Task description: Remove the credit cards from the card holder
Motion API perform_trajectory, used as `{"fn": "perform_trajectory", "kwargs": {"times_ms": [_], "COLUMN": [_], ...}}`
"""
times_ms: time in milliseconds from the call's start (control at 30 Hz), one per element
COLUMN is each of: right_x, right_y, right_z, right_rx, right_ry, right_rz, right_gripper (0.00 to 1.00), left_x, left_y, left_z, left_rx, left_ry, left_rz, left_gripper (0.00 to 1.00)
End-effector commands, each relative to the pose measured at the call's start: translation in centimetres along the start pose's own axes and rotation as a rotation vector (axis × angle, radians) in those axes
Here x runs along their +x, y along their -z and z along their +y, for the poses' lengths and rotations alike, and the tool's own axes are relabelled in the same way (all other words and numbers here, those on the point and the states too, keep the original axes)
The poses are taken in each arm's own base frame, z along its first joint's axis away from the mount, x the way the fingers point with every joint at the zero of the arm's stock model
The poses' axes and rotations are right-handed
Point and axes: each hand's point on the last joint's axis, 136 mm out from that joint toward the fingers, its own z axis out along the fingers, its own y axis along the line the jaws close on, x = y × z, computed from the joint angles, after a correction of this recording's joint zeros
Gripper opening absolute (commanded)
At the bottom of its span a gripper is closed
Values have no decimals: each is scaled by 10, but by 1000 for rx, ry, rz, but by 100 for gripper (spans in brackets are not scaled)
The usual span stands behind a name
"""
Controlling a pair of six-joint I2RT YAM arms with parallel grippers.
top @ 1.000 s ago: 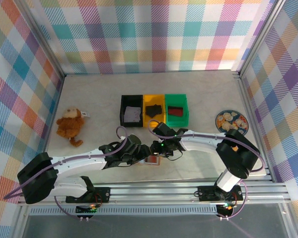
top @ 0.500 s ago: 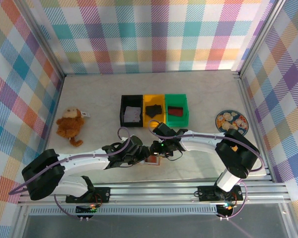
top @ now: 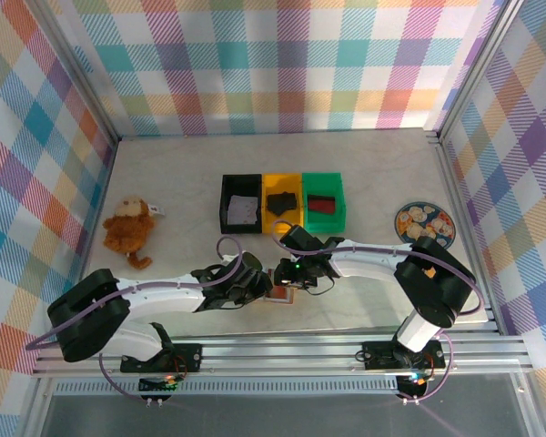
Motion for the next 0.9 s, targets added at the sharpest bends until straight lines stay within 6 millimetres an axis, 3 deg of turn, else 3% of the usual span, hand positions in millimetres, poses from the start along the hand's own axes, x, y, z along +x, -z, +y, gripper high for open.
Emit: {"fn": "perform_trajectory", "kwargs": {"times_ms": [0,600,867], "right_x": [10,14,16], "right_y": [-9,-17,-16], "right_z": [-17,-22,-26], "right_rx": [47,46,57], "right_ry": [-29,-42,-43], "right_rz": [36,53,54], "right_gripper": [36,35,35], "left_x": [-4,-4,-8], "left_y": [-6,-14,-1], "left_z": [9,4,12], "left_rx": [-10,72,21], "left_ry": [21,52,22], "left_rz": [-18,-32,-49], "left_gripper": [32,25,29]}}
